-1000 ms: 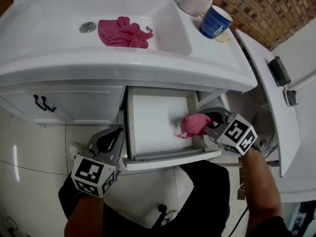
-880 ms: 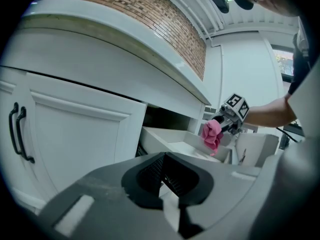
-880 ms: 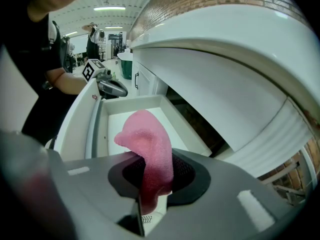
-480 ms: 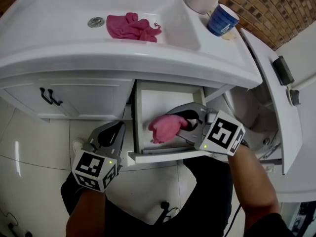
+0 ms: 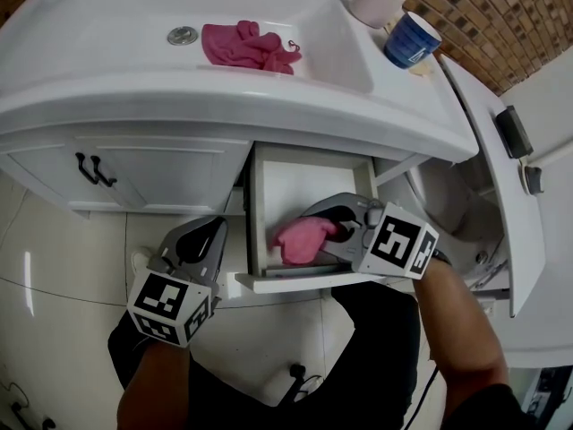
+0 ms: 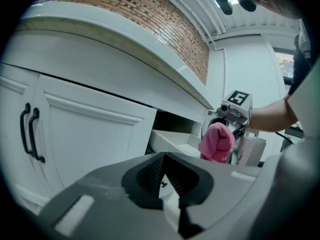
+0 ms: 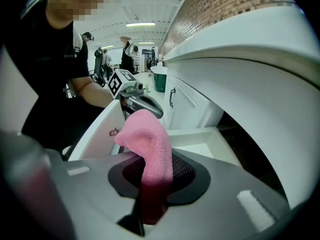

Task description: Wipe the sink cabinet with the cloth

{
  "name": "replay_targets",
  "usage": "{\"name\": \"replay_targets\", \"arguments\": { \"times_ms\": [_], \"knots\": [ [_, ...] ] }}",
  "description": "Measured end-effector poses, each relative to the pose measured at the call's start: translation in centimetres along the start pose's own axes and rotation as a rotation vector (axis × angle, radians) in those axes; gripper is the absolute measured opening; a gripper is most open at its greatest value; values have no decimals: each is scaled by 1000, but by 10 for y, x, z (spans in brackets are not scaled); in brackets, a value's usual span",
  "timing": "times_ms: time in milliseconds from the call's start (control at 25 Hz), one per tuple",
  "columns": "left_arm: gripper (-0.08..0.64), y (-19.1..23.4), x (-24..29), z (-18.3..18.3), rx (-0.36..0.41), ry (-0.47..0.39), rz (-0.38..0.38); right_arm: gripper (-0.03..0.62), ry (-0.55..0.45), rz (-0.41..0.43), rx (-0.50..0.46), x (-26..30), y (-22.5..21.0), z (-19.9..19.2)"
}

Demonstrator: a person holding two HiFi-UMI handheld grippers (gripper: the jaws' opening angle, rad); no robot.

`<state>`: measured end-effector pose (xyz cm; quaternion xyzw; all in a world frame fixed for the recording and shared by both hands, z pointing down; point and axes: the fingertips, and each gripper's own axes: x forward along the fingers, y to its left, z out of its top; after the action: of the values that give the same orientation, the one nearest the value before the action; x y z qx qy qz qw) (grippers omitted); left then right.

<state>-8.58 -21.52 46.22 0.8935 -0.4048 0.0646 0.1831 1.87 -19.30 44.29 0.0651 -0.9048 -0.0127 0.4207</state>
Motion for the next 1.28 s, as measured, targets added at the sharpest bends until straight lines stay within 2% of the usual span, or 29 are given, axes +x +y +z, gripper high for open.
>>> {"name": "replay_targets", "arguments": {
  "times_ms": [240, 600, 1280],
  "knots": [
    [6, -2, 3, -2, 6, 10, -4, 80, 46, -15, 60, -30, -7, -34],
    [6, -5, 8, -6, 14, 24, 1, 80, 145, -90, 128, -76, -15, -91],
    [6, -9, 10, -13, 35, 41, 43, 80, 99, -156, 175, -96, -20, -118]
  ]
}}
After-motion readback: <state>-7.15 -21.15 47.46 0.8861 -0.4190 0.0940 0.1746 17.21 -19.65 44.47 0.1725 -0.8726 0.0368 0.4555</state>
